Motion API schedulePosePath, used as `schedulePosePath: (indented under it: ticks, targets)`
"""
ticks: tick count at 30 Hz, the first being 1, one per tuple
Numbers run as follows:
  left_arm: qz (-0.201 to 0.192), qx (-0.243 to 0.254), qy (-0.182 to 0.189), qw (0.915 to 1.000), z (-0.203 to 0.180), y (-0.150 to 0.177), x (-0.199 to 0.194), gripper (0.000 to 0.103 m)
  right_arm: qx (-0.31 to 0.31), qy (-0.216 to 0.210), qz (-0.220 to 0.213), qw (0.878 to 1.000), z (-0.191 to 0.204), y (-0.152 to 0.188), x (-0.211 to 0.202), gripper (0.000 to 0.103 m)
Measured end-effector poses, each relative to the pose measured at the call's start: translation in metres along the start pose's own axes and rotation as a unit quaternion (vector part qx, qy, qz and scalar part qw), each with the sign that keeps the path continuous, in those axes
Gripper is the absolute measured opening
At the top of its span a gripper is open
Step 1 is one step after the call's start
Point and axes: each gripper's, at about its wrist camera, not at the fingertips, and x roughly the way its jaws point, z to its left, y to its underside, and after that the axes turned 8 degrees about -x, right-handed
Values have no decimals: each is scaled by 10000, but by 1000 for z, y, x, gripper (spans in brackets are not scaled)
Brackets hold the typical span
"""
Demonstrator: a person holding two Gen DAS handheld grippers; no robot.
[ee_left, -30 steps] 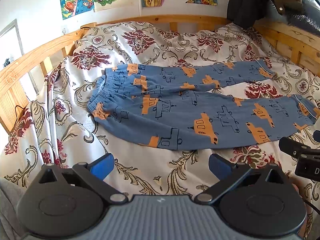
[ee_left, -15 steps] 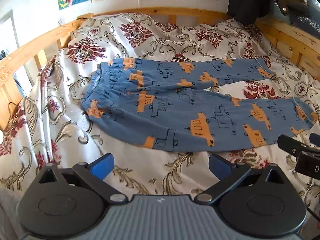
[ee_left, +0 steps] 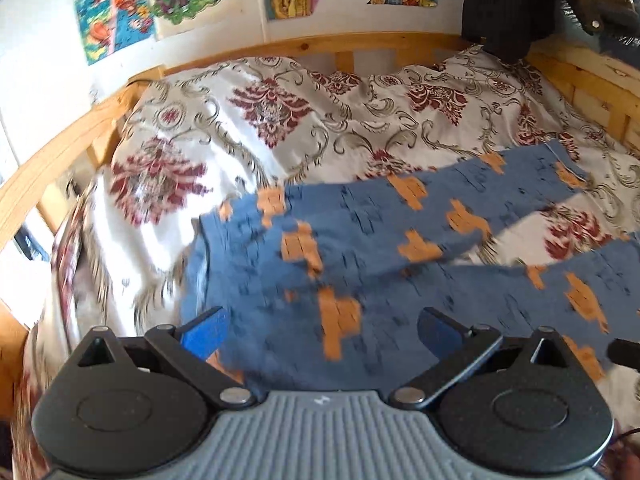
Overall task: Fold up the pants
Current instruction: 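Move both tools to the leg hems and close both grippers on them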
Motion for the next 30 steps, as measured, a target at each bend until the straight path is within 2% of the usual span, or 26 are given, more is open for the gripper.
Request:
schedulePosePath:
  ticks: [6, 12, 16, 20, 23, 25, 27, 29, 30]
  targets:
    - [-189, 588, -37, 9981, 8, -51, 65, 103, -398, -695, 372, 9961, -32, -45, 60, 103]
    - [-179, 1092, 186, 9937, 9, -99, 145, 103, -857, -969, 297, 9912, -77, -100, 136, 102]
    - [216, 1281, 603, 9897, 8, -120, 196, 103, -1013, -1136, 703, 9858, -114, -135, 200, 102]
    - [702, 1702, 1100, 9767, -4, -137, 236, 98, -1039, -1395, 998, 9797, -148, -161, 252, 102]
    - [1060, 1779, 1144, 9716, 0, -146, 252, 96, -1034, -1681, 1243, 9724, -164, -174, 288, 102]
    - [1296, 1743, 1177, 9690, 11, -150, 259, 96, -1239, -1875, 1299, 9657, -164, -179, 304, 97]
    - [1544, 1669, 1239, 9659, 23, -151, 265, 96, -1683, -2076, 1417, 9532, -156, -181, 317, 88]
    - [1782, 1602, 1300, 9621, 34, -152, 272, 91, -2092, -2091, 1649, 9409, -151, -181, 330, 83]
    - [1886, 1581, 1307, 9604, 37, -152, 276, 86, -2164, -2140, 1755, 9362, -151, -181, 334, 77]
